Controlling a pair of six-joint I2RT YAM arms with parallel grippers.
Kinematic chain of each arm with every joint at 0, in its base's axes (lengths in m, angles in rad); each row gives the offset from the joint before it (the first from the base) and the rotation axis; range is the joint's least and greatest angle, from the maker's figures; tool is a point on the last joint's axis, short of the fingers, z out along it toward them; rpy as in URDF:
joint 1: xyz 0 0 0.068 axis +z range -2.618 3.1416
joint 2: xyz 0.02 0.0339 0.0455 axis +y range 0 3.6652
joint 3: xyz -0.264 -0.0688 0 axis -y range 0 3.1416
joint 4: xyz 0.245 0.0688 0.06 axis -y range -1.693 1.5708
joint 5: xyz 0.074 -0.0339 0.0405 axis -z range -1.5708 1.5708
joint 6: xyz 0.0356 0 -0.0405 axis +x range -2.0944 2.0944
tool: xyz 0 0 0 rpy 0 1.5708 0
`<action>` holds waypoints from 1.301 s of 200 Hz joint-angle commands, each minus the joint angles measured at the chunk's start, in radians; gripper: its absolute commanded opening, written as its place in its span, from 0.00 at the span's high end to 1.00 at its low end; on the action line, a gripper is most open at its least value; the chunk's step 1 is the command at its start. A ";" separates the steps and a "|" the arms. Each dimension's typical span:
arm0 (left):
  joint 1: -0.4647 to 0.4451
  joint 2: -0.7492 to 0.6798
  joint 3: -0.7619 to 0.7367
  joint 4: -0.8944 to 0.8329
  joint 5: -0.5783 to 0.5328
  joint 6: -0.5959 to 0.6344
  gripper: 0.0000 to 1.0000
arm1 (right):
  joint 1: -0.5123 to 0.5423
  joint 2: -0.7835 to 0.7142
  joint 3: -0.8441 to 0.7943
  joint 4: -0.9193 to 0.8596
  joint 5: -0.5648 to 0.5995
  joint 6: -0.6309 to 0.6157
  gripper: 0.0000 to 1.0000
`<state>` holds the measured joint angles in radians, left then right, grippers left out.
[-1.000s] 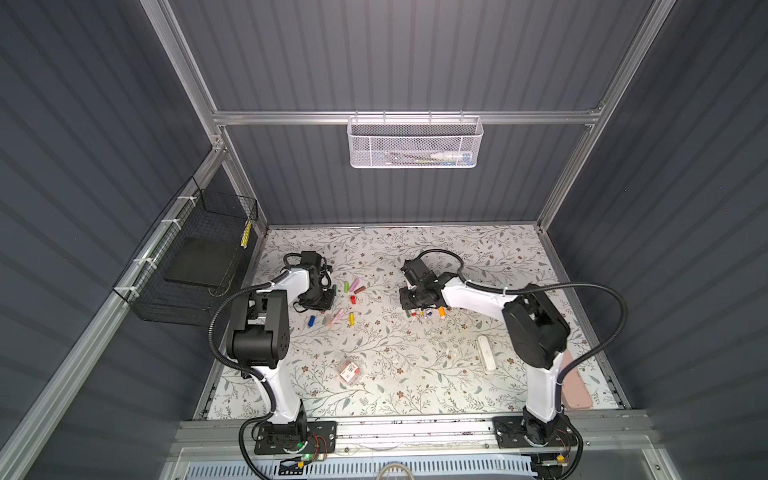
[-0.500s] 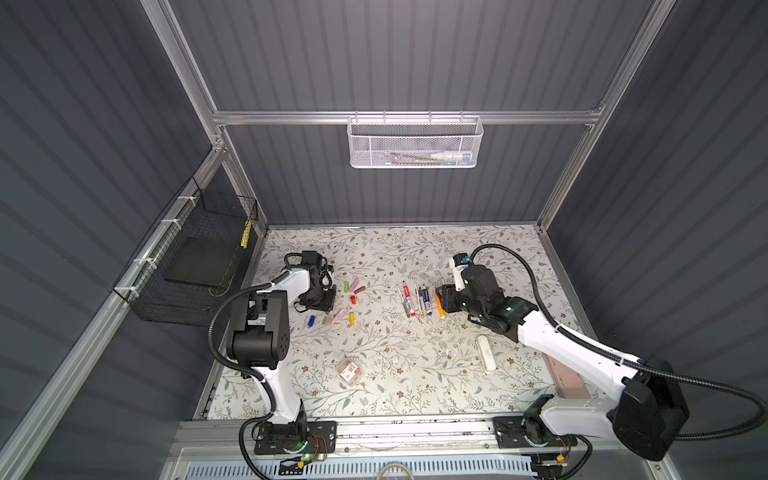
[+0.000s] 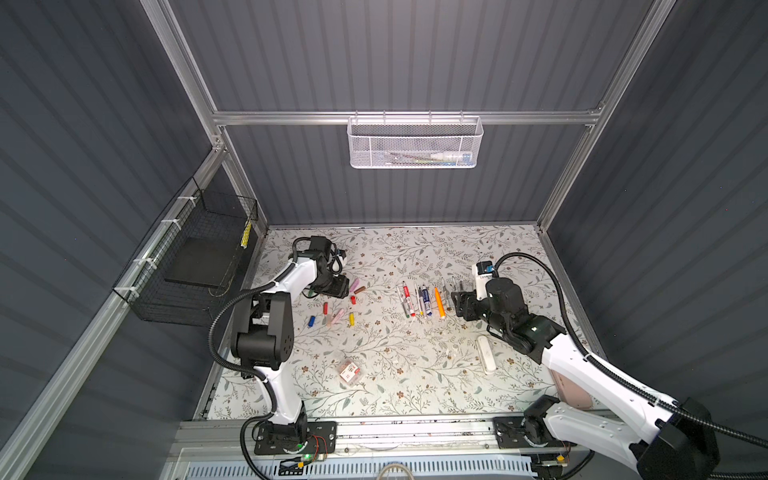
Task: Open the pen caps
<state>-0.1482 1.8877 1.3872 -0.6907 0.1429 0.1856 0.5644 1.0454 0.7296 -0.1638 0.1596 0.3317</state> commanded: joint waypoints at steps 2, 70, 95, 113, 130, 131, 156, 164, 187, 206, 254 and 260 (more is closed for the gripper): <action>-0.006 0.035 0.055 -0.061 0.023 -0.012 0.38 | -0.003 -0.033 -0.023 -0.006 0.011 -0.011 0.24; -0.039 0.090 0.074 -0.072 -0.047 -0.003 0.36 | -0.004 -0.061 -0.043 -0.009 0.022 -0.020 0.20; -0.041 0.101 0.082 -0.073 -0.076 -0.002 0.36 | -0.003 -0.062 -0.044 -0.005 0.012 -0.020 0.19; -0.043 0.109 0.087 -0.076 -0.078 -0.002 0.36 | -0.003 -0.058 -0.047 -0.003 0.019 -0.026 0.18; -0.048 0.096 0.091 -0.084 -0.080 -0.001 0.36 | -0.003 -0.062 -0.047 -0.010 0.018 -0.023 0.17; -0.048 0.094 0.091 -0.085 -0.080 -0.001 0.36 | -0.004 -0.062 -0.048 -0.011 0.017 -0.023 0.17; -0.053 0.048 0.084 -0.077 -0.091 0.002 0.36 | -0.006 -0.066 -0.056 -0.009 0.022 -0.034 0.16; -0.053 0.046 0.087 -0.073 -0.113 0.009 0.36 | -0.006 -0.065 -0.054 -0.013 0.024 -0.034 0.16; -0.053 0.074 0.092 -0.067 -0.173 0.031 0.36 | -0.006 -0.065 -0.055 -0.004 0.015 -0.034 0.15; -0.053 0.120 0.100 -0.073 -0.171 0.034 0.37 | -0.008 -0.055 -0.045 -0.004 0.012 -0.040 0.14; -0.053 0.071 0.072 -0.068 -0.226 0.050 0.37 | -0.012 -0.080 -0.063 -0.014 0.027 -0.050 0.12; -0.053 0.040 0.062 -0.063 -0.220 0.051 0.37 | -0.014 -0.083 -0.069 -0.015 0.030 -0.051 0.12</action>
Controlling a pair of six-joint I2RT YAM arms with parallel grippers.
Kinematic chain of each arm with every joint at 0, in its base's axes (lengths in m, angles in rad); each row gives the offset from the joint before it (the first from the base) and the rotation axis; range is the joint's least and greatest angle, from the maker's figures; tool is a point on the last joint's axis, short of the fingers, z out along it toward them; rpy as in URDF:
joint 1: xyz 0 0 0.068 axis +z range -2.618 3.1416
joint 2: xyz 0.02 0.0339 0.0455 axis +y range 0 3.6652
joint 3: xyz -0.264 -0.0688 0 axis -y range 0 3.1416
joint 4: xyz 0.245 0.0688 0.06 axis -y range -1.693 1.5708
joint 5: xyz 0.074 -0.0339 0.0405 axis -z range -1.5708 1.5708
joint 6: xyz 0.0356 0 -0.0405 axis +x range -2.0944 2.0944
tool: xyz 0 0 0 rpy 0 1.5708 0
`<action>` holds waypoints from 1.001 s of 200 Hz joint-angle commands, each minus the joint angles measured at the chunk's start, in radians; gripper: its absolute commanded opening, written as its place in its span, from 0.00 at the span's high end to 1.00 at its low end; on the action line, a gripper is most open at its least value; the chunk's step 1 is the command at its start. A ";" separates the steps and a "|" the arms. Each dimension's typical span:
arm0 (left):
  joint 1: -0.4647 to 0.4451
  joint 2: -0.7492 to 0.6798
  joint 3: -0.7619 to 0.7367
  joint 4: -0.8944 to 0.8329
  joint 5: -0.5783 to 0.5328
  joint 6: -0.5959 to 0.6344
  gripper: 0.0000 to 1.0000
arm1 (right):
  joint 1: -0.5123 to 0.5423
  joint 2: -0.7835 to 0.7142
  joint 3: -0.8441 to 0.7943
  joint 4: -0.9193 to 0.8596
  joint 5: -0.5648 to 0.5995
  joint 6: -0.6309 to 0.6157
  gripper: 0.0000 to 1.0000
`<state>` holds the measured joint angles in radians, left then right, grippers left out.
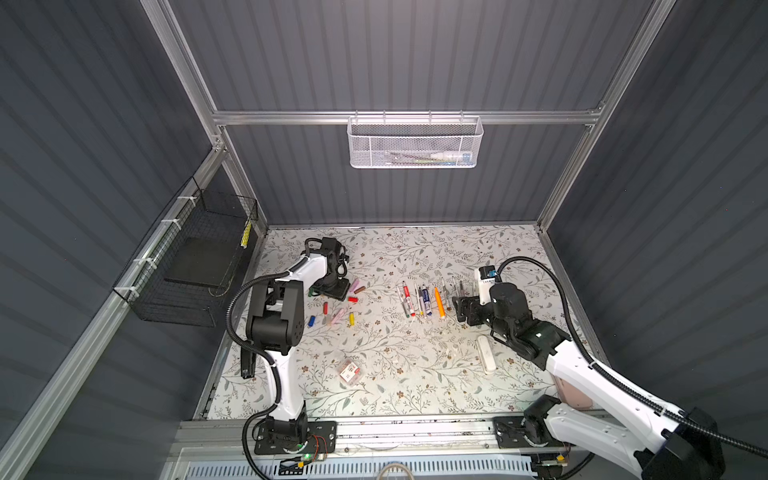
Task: Open the pen caps
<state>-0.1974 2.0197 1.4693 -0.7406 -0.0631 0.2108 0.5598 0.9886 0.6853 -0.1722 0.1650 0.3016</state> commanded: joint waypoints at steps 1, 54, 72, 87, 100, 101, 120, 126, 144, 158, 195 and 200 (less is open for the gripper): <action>-0.004 -0.096 -0.021 -0.013 -0.013 0.026 0.37 | -0.011 -0.027 -0.025 -0.007 0.025 -0.021 0.12; 0.057 -0.323 -0.181 0.123 0.013 0.042 0.26 | -0.115 -0.051 -0.093 0.053 0.141 -0.033 0.01; 0.102 -0.364 -0.242 0.188 0.047 0.031 0.16 | -0.177 -0.045 -0.108 0.080 0.211 -0.024 0.01; 0.111 -0.403 -0.300 0.259 0.047 0.042 0.08 | -0.240 -0.033 -0.107 0.093 0.219 -0.019 0.01; 0.115 -0.445 -0.363 0.348 0.045 0.051 0.00 | -0.293 -0.020 -0.117 0.129 0.196 -0.029 0.01; 0.115 -0.448 -0.367 0.355 0.045 0.051 0.00 | -0.298 -0.020 -0.118 0.132 0.193 -0.030 0.01; 0.123 -0.499 -0.464 0.502 0.049 0.047 0.00 | -0.373 0.006 -0.150 0.212 0.165 -0.050 0.01; 0.125 -0.510 -0.491 0.549 0.054 0.036 0.00 | -0.390 0.016 -0.164 0.243 0.170 -0.062 0.01; 0.130 -0.543 -0.587 0.708 0.081 0.013 0.00 | -0.413 0.038 -0.208 0.352 0.216 -0.122 0.01; 0.131 -0.551 -0.649 0.818 0.092 -0.006 0.00 | -0.426 0.056 -0.245 0.458 0.246 -0.158 0.01; 0.138 -0.516 -0.774 1.069 0.098 -0.063 0.00 | -0.452 0.161 -0.300 0.688 0.264 -0.257 0.01; 0.138 -0.513 -0.796 1.117 0.098 -0.065 0.00 | -0.457 0.180 -0.313 0.731 0.260 -0.271 0.01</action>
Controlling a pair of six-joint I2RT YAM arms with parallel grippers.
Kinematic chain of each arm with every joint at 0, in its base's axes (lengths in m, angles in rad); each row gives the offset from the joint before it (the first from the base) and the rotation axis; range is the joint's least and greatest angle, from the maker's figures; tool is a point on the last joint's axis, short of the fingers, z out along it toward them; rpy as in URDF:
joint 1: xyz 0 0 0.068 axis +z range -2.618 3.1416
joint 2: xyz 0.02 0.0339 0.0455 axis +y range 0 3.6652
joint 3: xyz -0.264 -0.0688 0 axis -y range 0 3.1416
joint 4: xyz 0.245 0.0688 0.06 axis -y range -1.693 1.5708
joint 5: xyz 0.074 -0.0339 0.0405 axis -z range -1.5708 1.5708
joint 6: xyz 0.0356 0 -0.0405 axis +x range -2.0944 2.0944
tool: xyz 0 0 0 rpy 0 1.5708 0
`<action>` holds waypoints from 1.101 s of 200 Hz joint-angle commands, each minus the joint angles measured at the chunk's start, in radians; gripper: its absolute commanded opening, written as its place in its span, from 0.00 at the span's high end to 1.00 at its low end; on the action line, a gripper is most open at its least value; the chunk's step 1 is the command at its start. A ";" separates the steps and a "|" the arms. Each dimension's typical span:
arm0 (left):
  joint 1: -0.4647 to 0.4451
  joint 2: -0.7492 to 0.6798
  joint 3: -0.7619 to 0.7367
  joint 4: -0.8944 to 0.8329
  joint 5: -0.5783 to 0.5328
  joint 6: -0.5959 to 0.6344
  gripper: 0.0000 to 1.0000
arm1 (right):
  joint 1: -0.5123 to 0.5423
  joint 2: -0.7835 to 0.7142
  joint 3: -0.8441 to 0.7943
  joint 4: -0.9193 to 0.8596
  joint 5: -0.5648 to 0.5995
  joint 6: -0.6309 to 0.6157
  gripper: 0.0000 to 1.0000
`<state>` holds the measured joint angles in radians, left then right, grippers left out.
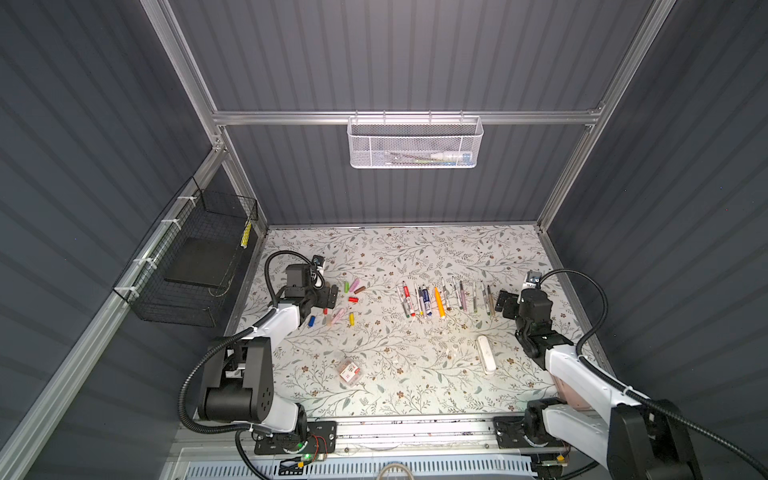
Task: Open the pen caps
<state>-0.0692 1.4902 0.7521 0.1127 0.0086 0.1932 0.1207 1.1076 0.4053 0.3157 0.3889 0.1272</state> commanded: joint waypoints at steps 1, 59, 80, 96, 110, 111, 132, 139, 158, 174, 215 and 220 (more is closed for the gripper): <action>0.009 0.017 -0.083 0.273 0.027 -0.048 0.00 | -0.019 0.064 -0.034 0.251 0.034 -0.099 0.01; 0.016 0.075 -0.306 0.733 -0.003 -0.122 0.00 | -0.098 0.193 -0.074 0.503 -0.085 -0.082 0.01; 0.017 0.104 -0.367 0.865 -0.025 -0.133 0.00 | -0.102 0.259 -0.076 0.567 -0.107 -0.078 0.01; 0.019 0.149 -0.406 0.975 -0.071 -0.153 0.00 | -0.105 0.299 -0.087 0.627 -0.125 -0.080 0.01; 0.019 0.193 -0.440 1.081 -0.118 -0.171 0.00 | -0.114 0.335 -0.096 0.665 -0.132 -0.071 0.01; 0.019 0.196 -0.443 1.086 -0.122 -0.172 0.00 | -0.114 0.339 -0.097 0.674 -0.132 -0.071 0.01; 0.020 0.215 -0.444 1.101 -0.175 -0.192 0.00 | -0.127 0.335 -0.088 0.643 -0.141 -0.052 0.01; 0.020 0.211 -0.429 1.064 -0.178 -0.197 0.00 | -0.142 0.336 -0.088 0.644 -0.169 -0.045 0.01; 0.020 0.218 -0.369 0.966 -0.191 -0.201 0.00 | -0.150 0.336 -0.089 0.642 -0.185 -0.042 0.01; 0.019 0.225 -0.299 0.842 -0.230 -0.215 0.00 | -0.150 0.337 -0.093 0.657 -0.182 -0.043 0.01; 0.014 0.226 -0.301 0.844 -0.223 -0.210 0.00 | -0.149 0.335 -0.092 0.651 -0.183 -0.042 0.01; 0.014 0.226 -0.301 0.844 -0.223 -0.209 0.00 | -0.149 0.335 -0.092 0.651 -0.183 -0.041 0.01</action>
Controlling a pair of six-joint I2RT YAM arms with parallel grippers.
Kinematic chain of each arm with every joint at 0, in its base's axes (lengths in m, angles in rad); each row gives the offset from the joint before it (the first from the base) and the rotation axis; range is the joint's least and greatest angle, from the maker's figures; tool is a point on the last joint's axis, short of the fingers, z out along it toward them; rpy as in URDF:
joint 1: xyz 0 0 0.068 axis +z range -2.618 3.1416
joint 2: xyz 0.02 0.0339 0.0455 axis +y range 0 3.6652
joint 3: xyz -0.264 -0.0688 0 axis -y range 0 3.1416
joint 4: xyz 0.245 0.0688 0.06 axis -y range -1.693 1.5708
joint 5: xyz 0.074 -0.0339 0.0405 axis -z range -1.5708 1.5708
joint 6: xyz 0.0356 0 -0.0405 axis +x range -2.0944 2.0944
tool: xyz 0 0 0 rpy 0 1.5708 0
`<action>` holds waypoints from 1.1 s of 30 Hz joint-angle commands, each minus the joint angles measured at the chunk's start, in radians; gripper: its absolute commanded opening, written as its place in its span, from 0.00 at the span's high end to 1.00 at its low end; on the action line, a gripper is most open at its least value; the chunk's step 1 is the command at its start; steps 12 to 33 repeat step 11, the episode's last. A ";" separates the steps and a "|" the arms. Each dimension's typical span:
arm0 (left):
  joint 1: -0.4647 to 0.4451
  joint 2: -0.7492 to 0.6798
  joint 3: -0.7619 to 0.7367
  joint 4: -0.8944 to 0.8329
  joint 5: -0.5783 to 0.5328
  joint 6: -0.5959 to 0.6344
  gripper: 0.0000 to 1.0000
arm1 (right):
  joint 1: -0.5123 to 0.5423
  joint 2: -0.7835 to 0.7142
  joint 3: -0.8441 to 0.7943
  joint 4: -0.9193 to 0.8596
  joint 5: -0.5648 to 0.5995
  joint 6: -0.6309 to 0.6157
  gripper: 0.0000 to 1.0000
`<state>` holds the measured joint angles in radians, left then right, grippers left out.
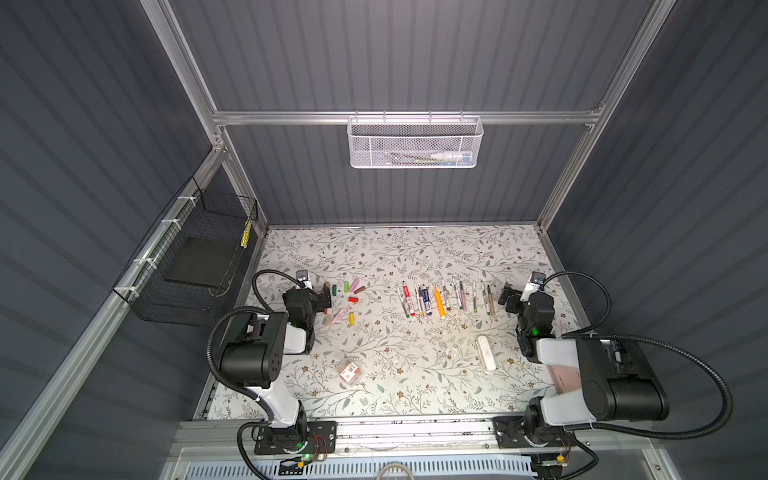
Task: Open the pen caps
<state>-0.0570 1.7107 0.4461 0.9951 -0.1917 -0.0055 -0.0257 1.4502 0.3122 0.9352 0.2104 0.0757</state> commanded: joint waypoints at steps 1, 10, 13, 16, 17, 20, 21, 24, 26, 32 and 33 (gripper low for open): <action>0.002 0.006 0.005 -0.038 -0.023 -0.011 0.00 | -0.002 -0.008 0.001 0.031 -0.005 0.010 0.01; 0.002 0.003 0.001 -0.033 -0.018 -0.008 0.00 | -0.002 -0.006 0.007 0.022 -0.006 0.010 0.01; 0.002 0.001 -0.005 -0.025 -0.004 -0.002 0.00 | -0.002 -0.007 0.005 0.023 -0.006 0.009 0.01; 0.002 0.001 -0.005 -0.025 -0.004 -0.002 0.00 | -0.002 -0.007 0.005 0.023 -0.006 0.009 0.01; 0.002 0.001 -0.005 -0.025 -0.004 -0.002 0.00 | -0.002 -0.007 0.005 0.023 -0.006 0.009 0.01; 0.002 0.001 -0.005 -0.025 -0.004 -0.002 0.00 | -0.002 -0.007 0.005 0.023 -0.006 0.009 0.01; 0.002 0.001 -0.005 -0.025 -0.004 -0.002 0.00 | -0.002 -0.007 0.005 0.023 -0.006 0.009 0.01; 0.002 0.001 -0.005 -0.025 -0.004 -0.002 0.00 | -0.002 -0.007 0.005 0.023 -0.006 0.009 0.01; 0.002 0.001 -0.005 -0.025 -0.004 -0.002 0.00 | -0.002 -0.007 0.005 0.023 -0.006 0.009 0.01; 0.002 0.001 -0.005 -0.025 -0.004 -0.002 0.00 | -0.002 -0.007 0.005 0.023 -0.006 0.009 0.01; 0.002 0.001 -0.005 -0.025 -0.004 -0.002 0.00 | -0.002 -0.007 0.005 0.023 -0.006 0.009 0.01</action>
